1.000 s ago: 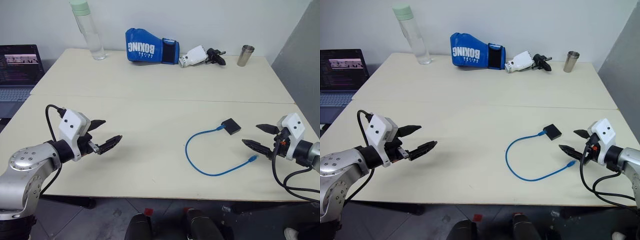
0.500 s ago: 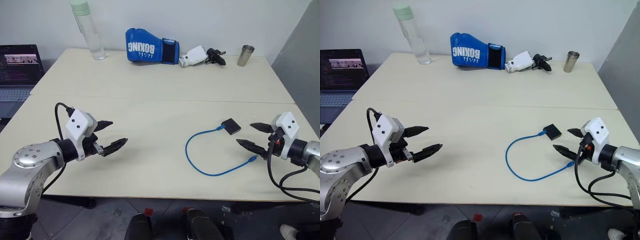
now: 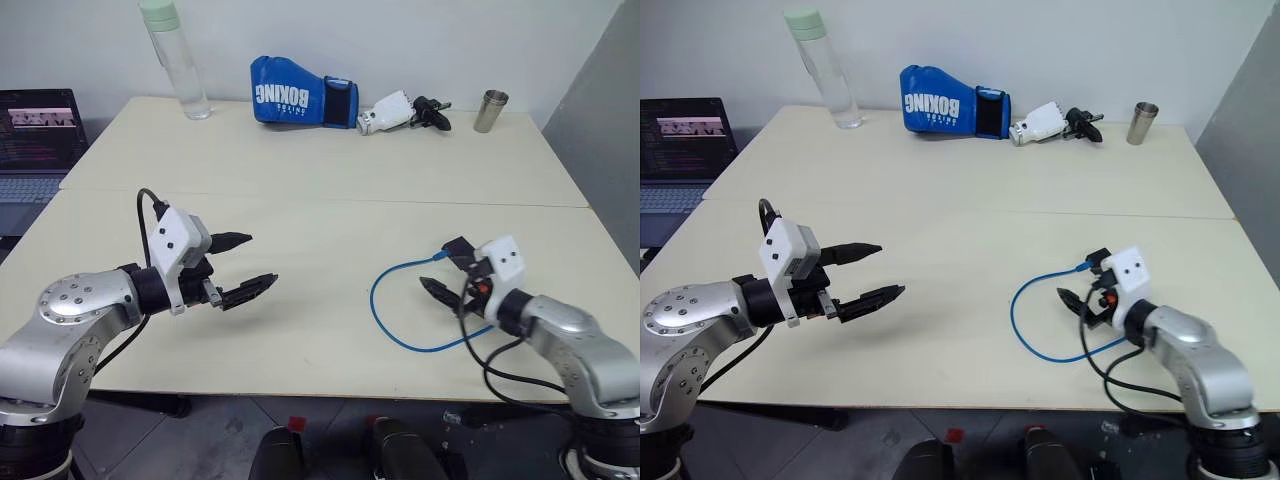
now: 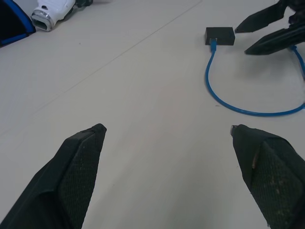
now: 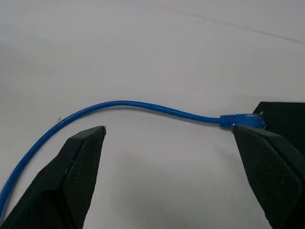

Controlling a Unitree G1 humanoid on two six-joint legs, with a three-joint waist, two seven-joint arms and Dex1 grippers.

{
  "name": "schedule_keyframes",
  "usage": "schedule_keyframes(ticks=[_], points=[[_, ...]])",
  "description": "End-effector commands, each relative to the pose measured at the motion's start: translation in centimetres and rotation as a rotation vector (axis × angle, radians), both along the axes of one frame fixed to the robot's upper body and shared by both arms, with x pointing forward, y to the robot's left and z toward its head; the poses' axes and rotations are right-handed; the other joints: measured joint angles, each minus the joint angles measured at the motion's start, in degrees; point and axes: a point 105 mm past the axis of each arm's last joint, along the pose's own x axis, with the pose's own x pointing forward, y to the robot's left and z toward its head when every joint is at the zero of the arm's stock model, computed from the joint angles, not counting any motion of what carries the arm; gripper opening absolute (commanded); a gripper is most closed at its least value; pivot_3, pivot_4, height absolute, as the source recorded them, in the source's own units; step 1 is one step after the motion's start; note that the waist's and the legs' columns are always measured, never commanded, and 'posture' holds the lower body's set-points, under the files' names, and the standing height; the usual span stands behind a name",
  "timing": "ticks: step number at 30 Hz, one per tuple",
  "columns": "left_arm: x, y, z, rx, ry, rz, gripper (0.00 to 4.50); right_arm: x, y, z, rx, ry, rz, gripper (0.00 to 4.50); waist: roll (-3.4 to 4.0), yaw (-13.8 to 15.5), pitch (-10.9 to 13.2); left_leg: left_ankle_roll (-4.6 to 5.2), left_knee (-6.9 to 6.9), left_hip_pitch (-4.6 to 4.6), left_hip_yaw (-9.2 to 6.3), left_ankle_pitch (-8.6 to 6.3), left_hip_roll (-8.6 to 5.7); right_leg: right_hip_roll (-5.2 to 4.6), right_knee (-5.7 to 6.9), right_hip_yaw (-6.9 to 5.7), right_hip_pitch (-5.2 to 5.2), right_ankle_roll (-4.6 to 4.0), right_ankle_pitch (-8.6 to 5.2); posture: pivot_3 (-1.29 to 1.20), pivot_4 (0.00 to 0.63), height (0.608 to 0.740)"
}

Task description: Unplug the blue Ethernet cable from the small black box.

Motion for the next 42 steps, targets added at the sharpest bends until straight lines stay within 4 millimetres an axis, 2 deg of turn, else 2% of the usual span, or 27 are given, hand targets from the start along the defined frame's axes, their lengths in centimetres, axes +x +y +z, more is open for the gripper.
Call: schedule_keyframes(ticks=[1, 9, 18, 21, 23, 28, 31, 39, 42], points=[[-0.3, -0.7, 0.6, 0.005, -0.033, -0.035, 4.5, 0.7, 1.1, 0.5, 0.057, 0.019, -0.124, 4.47, 0.0, 0.0, 0.0, 0.0, -0.01, -0.02, 0.0, 0.0, -0.01, 0.0, 0.0, 0.0, -0.03, 0.0, 0.0, 0.0, 0.15, 0.74], [-1.6, -2.1, 1.3, -0.015, -0.009, -0.184, 4.5, 2.6, 0.8, -0.4, 0.116, 0.094, -0.407, 4.47, -0.01, 0.0, 0.0, -0.01, -0.01, -0.15, -0.07, 0.01, -0.03, -0.02, 0.01, -0.03, -0.19, -0.02, -0.01, 0.0, 0.15, 0.74], [-1.5, -3.8, 1.5, 0.009, -0.005, -0.337, 4.5, 5.1, 1.7, -0.6, 0.194, 0.132, -0.548, 4.47, 0.0, -0.3, 0.0, -0.01, -0.04, -0.15, 0.03, 0.0, -0.03, 0.03, 0.04, -0.05, -0.24, -0.03, -0.01, 0.0, 0.15, 0.74], [-1.0, -4.2, 1.6, 0.012, -0.01, -0.363, 4.5, 5.6, 1.9, -0.9, 0.194, 0.145, -0.564, 4.47, 0.0, -0.6, 0.0, 0.0, -0.04, -0.15, 0.07, 0.0, -0.03, 0.02, 0.04, -0.05, -0.24, -0.03, 0.0, 0.0, 0.15, 0.74], [0.0, -4.6, 1.7, 0.005, -0.019, -0.372, 4.5, 5.9, 1.5, -1.5, 0.188, 0.167, -0.605, 4.47, 0.0, -0.6, 0.0, 0.0, -0.04, -0.15, 0.07, 0.0, -0.03, 0.02, 0.04, -0.05, -0.24, -0.03, 0.0, 0.0, 0.15, 0.74], [1.1, -5.0, 1.5, 0.01, -0.025, -0.387, 4.5, 5.9, 1.3, -2.2, 0.19, 0.193, -0.64, 4.47, -0.08, -0.9, -0.2, 0.0, -0.02, -0.12, 0.03, 0.0, -0.05, 0.03, 0.06, -0.08, -0.18, -0.03, 0.0, 0.0, 0.15, 0.74], [1.4, -5.0, 1.4, 0.014, -0.029, -0.391, 4.5, 5.8, 1.6, -2.6, 0.205, 0.219, -0.649, 3.98, -0.09, -1.0, -0.2, 0.0, -0.02, -0.15, 0.01, 0.0, -0.04, 0.02, 0.03, -0.06, -0.19, -0.03, 0.0, 0.0, 0.15, 0.74], [1.9, -4.9, 1.4, 0.028, -0.043, -0.393, 4.5, 5.4, 2.2, -2.7, 0.251, 0.255, -0.673, 2.01, -0.1, -1.1, -0.2, 0.0, -0.05, -0.16, -0.12, 0.0, -0.03, 0.03, 0.04, -0.05, -0.19, -0.05, -0.01, 0.0, 0.15, 0.74], [2.0, -4.7, 1.5, 0.032, -0.049, -0.387, 4.5, 5.4, 3.0, -2.2, 0.233, 0.243, -0.603, 1.25, -0.09, -1.4, -0.2, 0.0, -0.06, -0.16, -0.22, 0.0, -0.03, 0.03, 0.04, -0.05, -0.2, -0.06, -0.02, 0.0, 0.15, 0.74]])
